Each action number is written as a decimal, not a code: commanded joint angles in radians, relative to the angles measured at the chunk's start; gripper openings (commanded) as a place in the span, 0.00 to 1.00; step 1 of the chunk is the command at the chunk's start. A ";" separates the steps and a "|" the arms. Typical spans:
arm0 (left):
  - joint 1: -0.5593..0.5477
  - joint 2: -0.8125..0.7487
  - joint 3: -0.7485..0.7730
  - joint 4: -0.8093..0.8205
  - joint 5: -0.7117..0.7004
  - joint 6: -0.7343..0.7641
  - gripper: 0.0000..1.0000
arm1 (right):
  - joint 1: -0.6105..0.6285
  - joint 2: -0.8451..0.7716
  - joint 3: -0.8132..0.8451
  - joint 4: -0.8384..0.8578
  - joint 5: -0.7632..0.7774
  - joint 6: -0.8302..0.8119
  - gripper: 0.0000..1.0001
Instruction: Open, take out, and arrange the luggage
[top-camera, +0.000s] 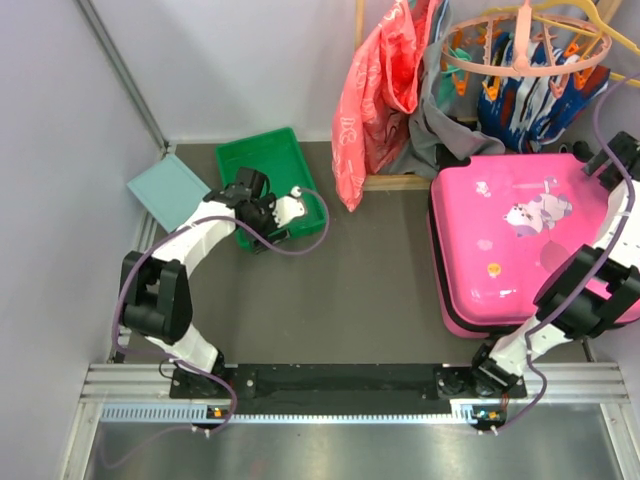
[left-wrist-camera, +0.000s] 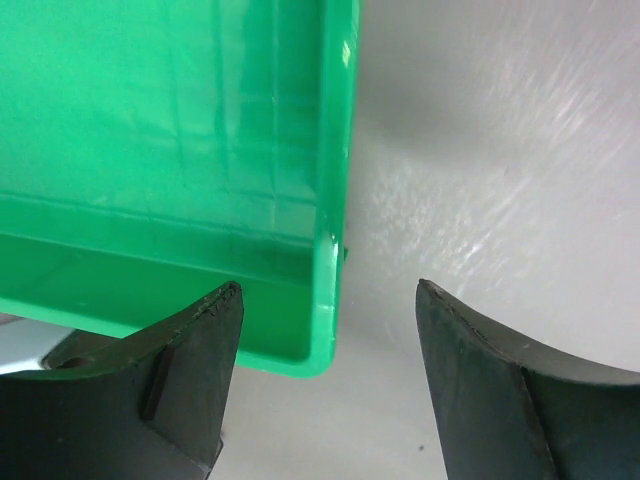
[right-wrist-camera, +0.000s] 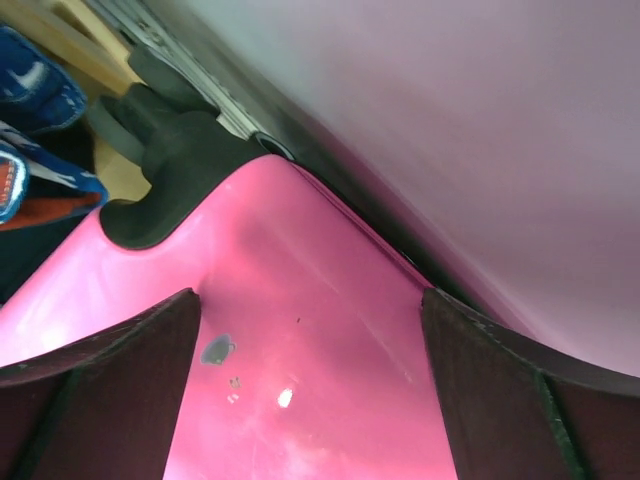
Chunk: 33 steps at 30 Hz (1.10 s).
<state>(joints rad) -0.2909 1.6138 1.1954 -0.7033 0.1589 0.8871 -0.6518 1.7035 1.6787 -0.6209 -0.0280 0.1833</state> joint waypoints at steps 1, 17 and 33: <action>-0.004 -0.051 0.093 -0.025 0.134 -0.091 0.74 | 0.010 0.035 -0.151 -0.050 -0.228 0.038 0.84; -0.022 -0.129 0.086 0.073 0.372 -0.241 0.75 | 0.225 -0.269 -0.596 0.061 -0.260 0.073 0.79; -0.070 -0.109 0.053 0.110 0.418 -0.275 0.76 | 0.575 -0.458 -0.718 0.059 -0.239 0.094 0.79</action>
<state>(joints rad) -0.3473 1.5158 1.2575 -0.6346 0.5350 0.6262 -0.2668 1.2030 1.0473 -0.2535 0.0273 0.1795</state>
